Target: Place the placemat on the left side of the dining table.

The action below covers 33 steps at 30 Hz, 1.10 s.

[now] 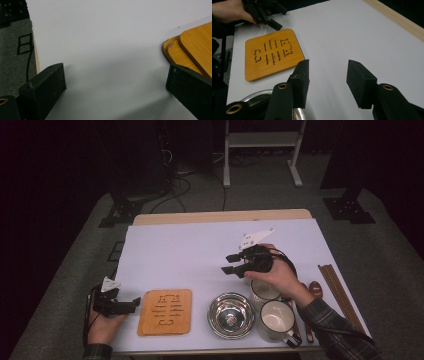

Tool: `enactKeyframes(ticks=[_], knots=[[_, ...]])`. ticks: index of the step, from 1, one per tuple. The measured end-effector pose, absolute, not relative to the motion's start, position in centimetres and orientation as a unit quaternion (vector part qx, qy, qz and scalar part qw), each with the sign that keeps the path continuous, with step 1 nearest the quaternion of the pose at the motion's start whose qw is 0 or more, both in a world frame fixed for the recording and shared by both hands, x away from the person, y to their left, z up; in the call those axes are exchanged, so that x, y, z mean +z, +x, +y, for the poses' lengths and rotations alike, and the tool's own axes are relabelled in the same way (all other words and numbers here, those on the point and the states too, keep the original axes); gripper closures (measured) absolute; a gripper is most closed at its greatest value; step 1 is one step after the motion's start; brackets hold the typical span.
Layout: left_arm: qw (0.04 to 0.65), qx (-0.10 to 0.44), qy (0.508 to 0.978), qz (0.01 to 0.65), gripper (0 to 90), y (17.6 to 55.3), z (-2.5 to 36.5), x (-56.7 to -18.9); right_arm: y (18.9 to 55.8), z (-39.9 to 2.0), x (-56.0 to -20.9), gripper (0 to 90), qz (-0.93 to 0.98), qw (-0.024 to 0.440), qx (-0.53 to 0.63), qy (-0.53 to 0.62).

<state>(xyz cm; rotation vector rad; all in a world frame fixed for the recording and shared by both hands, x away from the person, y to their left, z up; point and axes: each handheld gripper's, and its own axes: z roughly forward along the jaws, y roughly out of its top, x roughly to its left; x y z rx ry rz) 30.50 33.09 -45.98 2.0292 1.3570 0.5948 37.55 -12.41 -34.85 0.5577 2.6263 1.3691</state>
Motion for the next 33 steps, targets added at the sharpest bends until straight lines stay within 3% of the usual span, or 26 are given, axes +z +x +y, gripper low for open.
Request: enactKeyframes(ticks=[18, 33], knots=[[0.308, 0.225, 0.769, 0.513, 1.1, 30.5, 33.1, -46.0, 36.4, -7.8, -35.9, 76.8, 0.893, 0.036, 0.426, 0.142], [0.308, 0.225, 0.769, 0.513, 1.1, 30.5, 33.1, -46.0, 35.8, -4.4, -36.3, 89.5, 0.905, 0.034, 0.41, 0.108]])
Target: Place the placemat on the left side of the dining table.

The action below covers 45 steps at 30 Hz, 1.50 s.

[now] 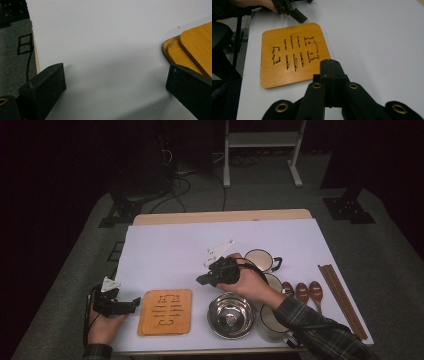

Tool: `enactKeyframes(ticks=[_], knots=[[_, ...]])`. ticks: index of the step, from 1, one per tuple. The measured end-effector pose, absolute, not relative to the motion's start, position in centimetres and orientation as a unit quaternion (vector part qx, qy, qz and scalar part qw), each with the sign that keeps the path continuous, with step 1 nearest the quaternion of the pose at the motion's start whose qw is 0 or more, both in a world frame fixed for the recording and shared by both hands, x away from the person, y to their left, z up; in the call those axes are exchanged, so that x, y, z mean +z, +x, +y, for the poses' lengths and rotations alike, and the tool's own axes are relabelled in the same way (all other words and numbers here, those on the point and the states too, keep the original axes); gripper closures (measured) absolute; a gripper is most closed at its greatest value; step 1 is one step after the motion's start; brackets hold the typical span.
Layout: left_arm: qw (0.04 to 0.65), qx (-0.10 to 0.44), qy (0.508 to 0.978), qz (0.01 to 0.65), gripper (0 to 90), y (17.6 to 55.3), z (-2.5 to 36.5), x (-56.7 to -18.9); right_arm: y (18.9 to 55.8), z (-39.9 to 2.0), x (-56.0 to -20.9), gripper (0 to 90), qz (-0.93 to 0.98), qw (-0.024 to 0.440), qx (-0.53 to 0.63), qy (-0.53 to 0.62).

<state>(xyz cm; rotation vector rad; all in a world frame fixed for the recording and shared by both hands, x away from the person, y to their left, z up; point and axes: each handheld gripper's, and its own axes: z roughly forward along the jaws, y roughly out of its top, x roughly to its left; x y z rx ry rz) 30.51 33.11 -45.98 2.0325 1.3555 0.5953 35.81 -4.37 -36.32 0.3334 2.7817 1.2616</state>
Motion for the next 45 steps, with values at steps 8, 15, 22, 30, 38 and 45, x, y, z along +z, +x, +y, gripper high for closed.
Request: enactKeyframes(ticks=[8, 15, 22, 30, 38, 45], knots=[[0.308, 0.225, 0.769, 0.513, 1.1, 30.5, 33.1, -46.0, 35.9, -2.7, -37.0, 89.6, 0.91, 0.022, 0.399, 0.108], [0.308, 0.226, 0.769, 0.513, 1.1, 30.5, 33.1, -46.0, 35.9, -1.1, -38.1, 89.7, 0.917, 0.016, 0.384, 0.102], [0.31, 0.227, 0.768, 0.513, 1.1, 30.5, 33.1, -46.0, 35.9, 0.0, -39.1, 89.7, 0.925, 0.007, 0.367, 0.098], [0.309, 0.227, 0.768, 0.512, 1.1, 30.5, 33.1, -46.0, 35.7, 1.3, -40.4, 89.8, 0.936, 0.0, 0.338, 0.097], [0.31, 0.226, 0.768, 0.513, 1.1, 30.5, 33.1, -46.0, 35.6, 1.7, -41.3, 89.8, 0.944, -0.004, 0.318, 0.09], [0.31, 0.226, 0.768, 0.513, 1.1, 30.5, 33.1, -46.0, 35.5, 2.0, -41.8, 89.8, 0.947, -0.01, 0.308, 0.086]])
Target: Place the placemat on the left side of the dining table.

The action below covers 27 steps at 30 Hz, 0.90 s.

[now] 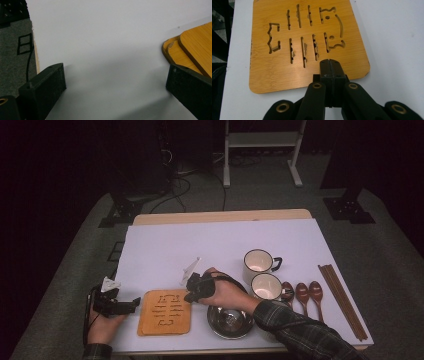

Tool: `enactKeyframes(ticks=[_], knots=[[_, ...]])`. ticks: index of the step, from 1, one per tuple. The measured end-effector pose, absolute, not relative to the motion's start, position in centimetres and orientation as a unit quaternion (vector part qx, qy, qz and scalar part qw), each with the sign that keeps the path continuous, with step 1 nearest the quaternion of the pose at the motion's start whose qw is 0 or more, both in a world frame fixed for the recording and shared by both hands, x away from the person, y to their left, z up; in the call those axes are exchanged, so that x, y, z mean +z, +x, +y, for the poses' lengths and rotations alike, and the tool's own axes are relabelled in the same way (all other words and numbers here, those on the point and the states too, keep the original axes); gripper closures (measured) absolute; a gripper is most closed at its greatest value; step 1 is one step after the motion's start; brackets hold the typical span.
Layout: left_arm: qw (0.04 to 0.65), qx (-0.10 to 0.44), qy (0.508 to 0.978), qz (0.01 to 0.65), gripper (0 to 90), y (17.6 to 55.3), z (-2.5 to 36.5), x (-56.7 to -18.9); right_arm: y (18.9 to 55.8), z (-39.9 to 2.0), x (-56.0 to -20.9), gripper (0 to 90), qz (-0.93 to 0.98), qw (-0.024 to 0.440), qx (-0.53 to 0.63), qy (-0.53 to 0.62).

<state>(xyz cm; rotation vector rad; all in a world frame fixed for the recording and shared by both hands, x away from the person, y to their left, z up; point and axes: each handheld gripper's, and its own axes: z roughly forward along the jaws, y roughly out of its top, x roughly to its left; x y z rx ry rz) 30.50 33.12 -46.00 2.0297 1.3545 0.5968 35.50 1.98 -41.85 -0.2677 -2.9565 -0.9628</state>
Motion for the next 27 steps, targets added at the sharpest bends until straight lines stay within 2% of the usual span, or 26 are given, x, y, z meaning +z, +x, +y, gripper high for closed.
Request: enactKeyframes(ticks=[27], knots=[[0.309, 0.226, 0.768, 0.513, 1.1, 30.49, 33.12, -46.01, 35.32, 2.25, -42.66, 89.8, -0.956, 0.003, -0.281, -0.082]])
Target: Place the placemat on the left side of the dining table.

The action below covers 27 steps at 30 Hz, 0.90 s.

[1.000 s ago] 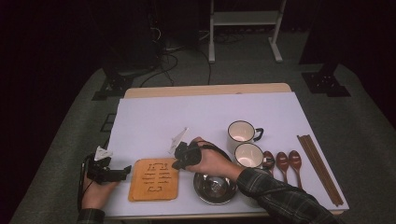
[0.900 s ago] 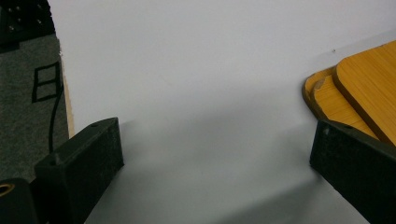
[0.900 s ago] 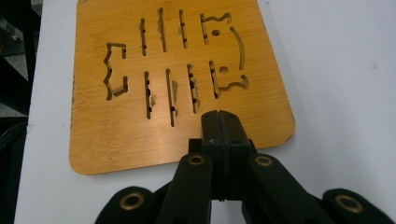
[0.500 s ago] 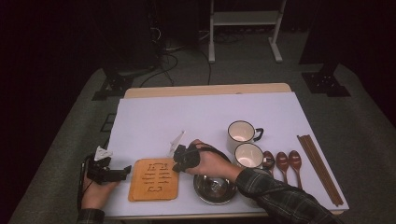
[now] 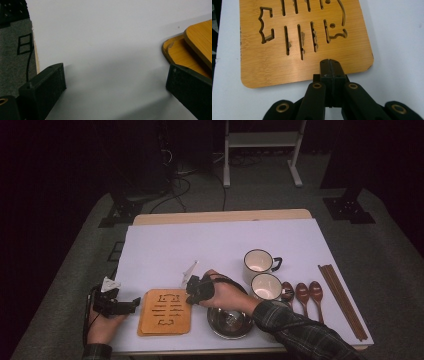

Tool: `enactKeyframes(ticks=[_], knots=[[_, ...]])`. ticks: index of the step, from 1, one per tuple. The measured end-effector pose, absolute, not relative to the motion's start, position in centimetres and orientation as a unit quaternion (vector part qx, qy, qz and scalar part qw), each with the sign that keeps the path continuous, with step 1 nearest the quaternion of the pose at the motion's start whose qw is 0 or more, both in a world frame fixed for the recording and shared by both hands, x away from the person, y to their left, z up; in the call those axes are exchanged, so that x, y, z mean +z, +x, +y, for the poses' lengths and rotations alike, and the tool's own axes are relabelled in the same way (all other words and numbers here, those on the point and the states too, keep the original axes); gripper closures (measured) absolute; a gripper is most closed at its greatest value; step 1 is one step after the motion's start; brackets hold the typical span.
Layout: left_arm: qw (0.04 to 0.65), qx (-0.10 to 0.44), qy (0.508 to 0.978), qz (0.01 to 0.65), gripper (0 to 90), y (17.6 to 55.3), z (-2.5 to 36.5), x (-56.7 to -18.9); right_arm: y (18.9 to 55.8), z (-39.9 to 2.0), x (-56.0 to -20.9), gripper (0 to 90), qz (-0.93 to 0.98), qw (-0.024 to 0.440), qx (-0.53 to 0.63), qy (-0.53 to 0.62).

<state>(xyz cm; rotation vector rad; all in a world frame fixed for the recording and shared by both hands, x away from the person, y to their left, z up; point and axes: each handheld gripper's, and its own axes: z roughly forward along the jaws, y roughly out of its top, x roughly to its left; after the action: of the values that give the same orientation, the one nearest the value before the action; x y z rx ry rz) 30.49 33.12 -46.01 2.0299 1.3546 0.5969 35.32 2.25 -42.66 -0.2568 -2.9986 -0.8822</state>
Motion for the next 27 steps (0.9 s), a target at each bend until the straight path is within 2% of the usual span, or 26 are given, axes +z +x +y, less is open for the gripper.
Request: enactKeyframes(ticks=[27], knots=[[0.308, 0.225, 0.769, 0.513, 1.1, 30.5, 33.1, -46.0, 35.5, 2.8, -42.0, 89.8, -0.954, -0.002, -0.289, -0.08]])
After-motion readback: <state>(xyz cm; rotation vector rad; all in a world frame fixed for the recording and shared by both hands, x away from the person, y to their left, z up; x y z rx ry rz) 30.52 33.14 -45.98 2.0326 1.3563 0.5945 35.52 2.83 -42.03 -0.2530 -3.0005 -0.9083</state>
